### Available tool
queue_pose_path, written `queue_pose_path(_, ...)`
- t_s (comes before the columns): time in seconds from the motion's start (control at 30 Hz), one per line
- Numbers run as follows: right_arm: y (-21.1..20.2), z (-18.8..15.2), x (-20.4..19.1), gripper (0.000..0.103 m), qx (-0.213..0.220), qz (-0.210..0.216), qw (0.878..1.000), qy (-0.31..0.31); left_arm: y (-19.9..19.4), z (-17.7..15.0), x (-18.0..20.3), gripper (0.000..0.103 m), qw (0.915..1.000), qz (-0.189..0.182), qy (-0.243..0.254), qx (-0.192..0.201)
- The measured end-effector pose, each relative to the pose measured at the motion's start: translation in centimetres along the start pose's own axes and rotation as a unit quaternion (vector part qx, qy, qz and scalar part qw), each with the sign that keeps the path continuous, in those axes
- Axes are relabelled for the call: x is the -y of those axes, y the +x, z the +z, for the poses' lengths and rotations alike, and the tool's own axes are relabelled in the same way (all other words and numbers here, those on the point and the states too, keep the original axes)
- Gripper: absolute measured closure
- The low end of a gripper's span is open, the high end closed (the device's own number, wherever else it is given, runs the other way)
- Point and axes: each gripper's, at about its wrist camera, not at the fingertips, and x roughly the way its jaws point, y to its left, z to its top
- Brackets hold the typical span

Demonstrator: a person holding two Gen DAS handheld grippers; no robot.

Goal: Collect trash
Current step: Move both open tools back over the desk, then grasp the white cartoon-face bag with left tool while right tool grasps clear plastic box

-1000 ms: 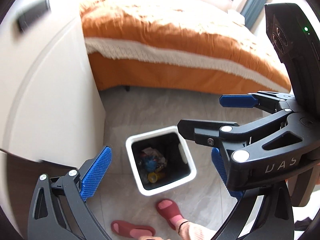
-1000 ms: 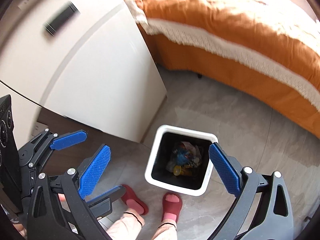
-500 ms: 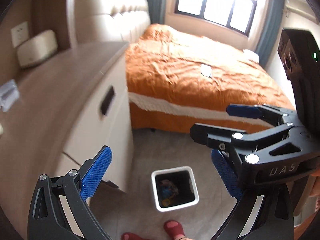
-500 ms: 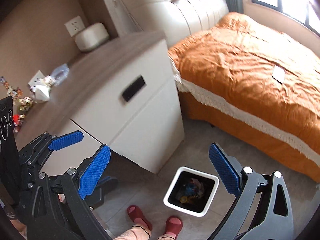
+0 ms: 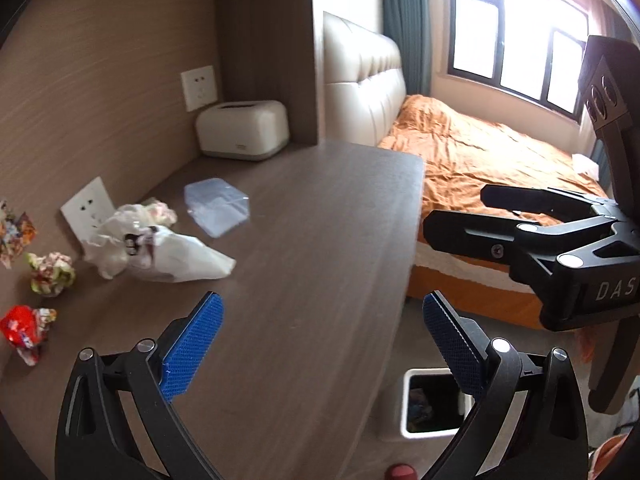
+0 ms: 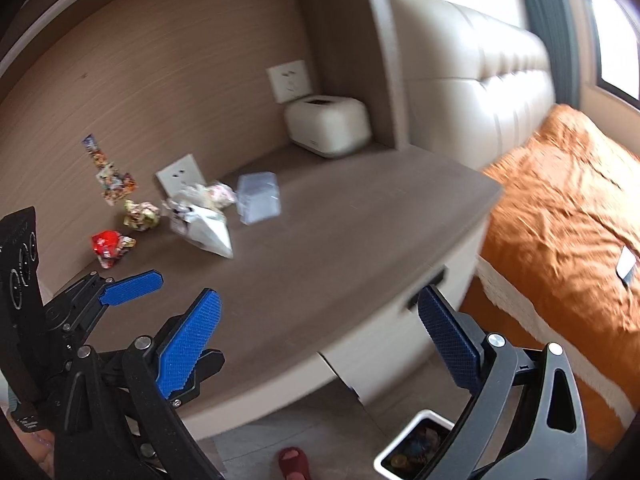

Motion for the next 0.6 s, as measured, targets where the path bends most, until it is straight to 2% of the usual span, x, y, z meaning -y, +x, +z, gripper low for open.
queue_pose_path(0.1, 1.5, 1.7, -3.0, 0.005, 0.007, 0.016, 0.999, -0.036, -0.7, 0.5, -3.2, 0.005, 0.9995, 0.030, -0.004, 0.012)
queue_pose_path(0.3, 5.5, 4.4, -6.7, 0.005, 0.001, 0.038, 0.996, -0.082, 0.0, 1.8, -8.2, 0.005, 0.9974, 0.065, 0.014, 0.026)
queue_pose_path(0.6, 12.6, 6.8, -8.8, 0.005, -0.025, 0.035, 0.995, -0.088, 5.5, 3.0, -12.5, 0.005, 0.9979, 0.055, 0.033, 0.008)
